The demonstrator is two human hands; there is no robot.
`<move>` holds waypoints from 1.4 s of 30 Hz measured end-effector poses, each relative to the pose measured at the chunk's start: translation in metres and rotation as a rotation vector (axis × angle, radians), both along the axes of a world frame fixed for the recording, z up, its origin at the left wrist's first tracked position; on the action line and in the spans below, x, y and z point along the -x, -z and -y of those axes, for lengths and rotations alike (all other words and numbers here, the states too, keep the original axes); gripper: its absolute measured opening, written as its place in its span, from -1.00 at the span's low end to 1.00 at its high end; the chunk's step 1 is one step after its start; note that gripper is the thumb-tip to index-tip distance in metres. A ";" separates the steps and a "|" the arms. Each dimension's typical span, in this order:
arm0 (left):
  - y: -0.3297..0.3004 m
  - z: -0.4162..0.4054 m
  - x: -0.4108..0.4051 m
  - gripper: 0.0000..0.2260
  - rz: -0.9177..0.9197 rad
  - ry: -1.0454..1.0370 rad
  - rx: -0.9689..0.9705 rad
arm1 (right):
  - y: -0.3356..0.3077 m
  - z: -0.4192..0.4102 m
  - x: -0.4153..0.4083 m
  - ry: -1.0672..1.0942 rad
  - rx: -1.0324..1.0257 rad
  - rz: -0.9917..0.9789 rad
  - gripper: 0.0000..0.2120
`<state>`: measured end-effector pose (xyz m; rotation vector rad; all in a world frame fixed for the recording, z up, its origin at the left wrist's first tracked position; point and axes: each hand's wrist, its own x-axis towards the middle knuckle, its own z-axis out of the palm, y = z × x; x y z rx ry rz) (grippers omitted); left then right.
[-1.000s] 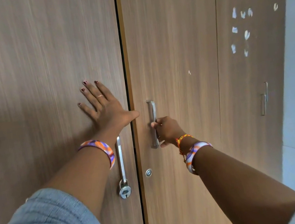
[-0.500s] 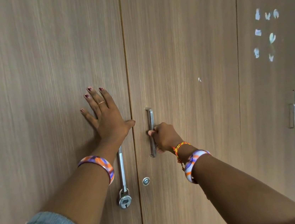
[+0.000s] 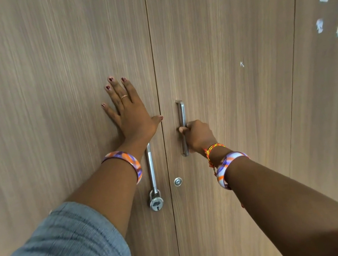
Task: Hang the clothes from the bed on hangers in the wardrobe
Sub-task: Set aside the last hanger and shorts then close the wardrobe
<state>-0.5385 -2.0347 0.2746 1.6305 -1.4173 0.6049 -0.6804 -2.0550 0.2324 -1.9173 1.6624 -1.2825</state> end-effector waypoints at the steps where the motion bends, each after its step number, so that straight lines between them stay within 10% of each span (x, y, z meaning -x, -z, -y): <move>1: 0.001 -0.003 -0.003 0.09 0.009 0.021 0.008 | 0.003 -0.002 0.001 -0.008 0.010 -0.007 -0.74; 9: 0.113 -0.085 -0.037 -0.72 -0.257 0.487 0.050 | 0.138 -0.061 0.008 -0.024 0.096 0.001 -0.72; 15: 0.334 -0.207 -0.062 -0.73 -0.531 0.331 -0.776 | 0.308 -0.135 -0.006 -0.444 -0.422 -0.455 -0.66; 23: 0.444 -0.398 -0.057 -0.75 -0.752 -0.099 -1.504 | 0.411 -0.258 -0.064 -1.389 -0.825 -1.304 -0.68; 42: 0.484 -0.874 -0.025 -0.74 -1.482 -0.931 -1.157 | 0.432 -0.637 -0.230 -1.861 -0.264 -1.755 -0.67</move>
